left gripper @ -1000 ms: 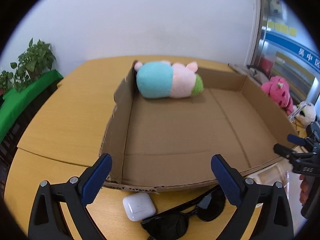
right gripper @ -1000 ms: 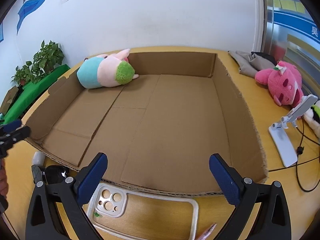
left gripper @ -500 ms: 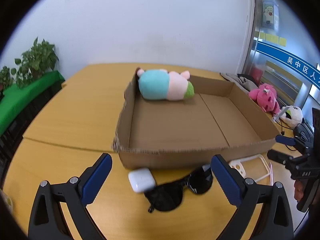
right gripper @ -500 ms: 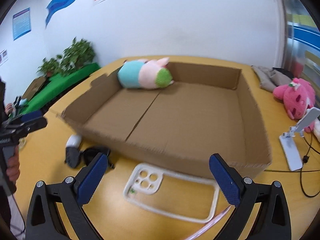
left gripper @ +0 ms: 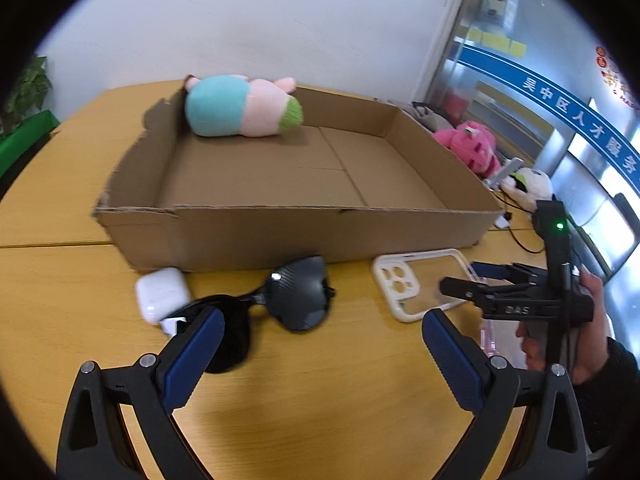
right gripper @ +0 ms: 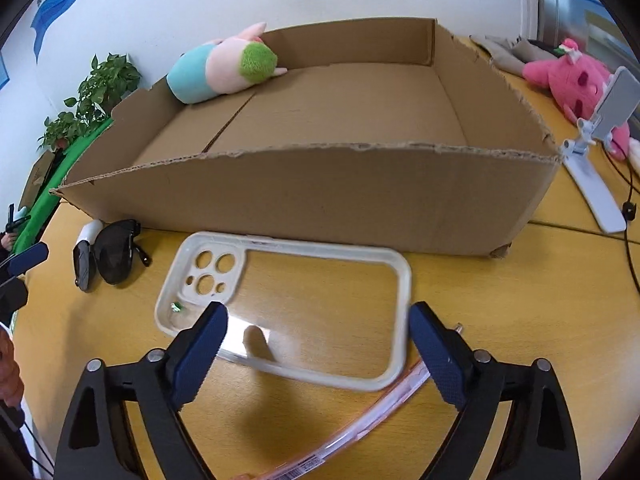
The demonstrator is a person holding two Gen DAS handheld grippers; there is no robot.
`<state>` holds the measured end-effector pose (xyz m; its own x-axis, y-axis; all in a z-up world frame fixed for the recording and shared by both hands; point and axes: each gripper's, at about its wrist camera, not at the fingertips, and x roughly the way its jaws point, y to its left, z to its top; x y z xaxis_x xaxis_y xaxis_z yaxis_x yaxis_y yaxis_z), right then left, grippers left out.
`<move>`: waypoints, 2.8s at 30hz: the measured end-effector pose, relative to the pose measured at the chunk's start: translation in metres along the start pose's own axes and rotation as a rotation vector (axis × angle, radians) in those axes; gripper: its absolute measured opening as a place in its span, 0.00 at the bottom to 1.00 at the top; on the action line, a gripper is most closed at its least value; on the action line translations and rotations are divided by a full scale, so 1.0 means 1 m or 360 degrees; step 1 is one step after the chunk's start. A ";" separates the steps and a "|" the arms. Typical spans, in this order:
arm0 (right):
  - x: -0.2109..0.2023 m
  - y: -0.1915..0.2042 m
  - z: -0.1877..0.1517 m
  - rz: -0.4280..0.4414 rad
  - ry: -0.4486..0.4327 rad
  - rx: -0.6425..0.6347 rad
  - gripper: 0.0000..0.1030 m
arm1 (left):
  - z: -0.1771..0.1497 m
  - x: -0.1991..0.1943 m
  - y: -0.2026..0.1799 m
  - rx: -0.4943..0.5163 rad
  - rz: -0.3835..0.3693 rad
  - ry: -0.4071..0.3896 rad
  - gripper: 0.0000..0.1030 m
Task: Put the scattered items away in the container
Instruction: 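Grasp the rim of the clear phone case with the right gripper, then lift the phone case with the right gripper and lower it into the box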
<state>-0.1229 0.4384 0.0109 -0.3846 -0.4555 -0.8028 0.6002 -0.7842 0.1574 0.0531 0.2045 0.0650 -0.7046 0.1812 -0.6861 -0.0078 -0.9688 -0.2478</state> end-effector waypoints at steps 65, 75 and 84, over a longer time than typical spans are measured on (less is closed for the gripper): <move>-0.144 0.061 0.097 0.0250 -0.0523 -0.0224 0.08 | 0.119 -0.045 -0.020 -0.0026 0.0188 -0.0259 0.07; -0.134 0.044 0.177 0.0234 -0.0533 -0.0221 0.08 | 0.200 -0.025 -0.018 0.0061 0.0167 -0.0335 0.07; -0.092 0.003 0.230 0.0209 -0.0435 -0.0161 0.07 | 0.251 0.047 -0.008 0.0019 0.0100 -0.0221 0.07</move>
<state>-0.2474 0.3812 0.2170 -0.4654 -0.6572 -0.5929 0.7188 -0.6715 0.1802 -0.1579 0.1785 0.2063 -0.7955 0.0956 -0.5984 0.0315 -0.9796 -0.1984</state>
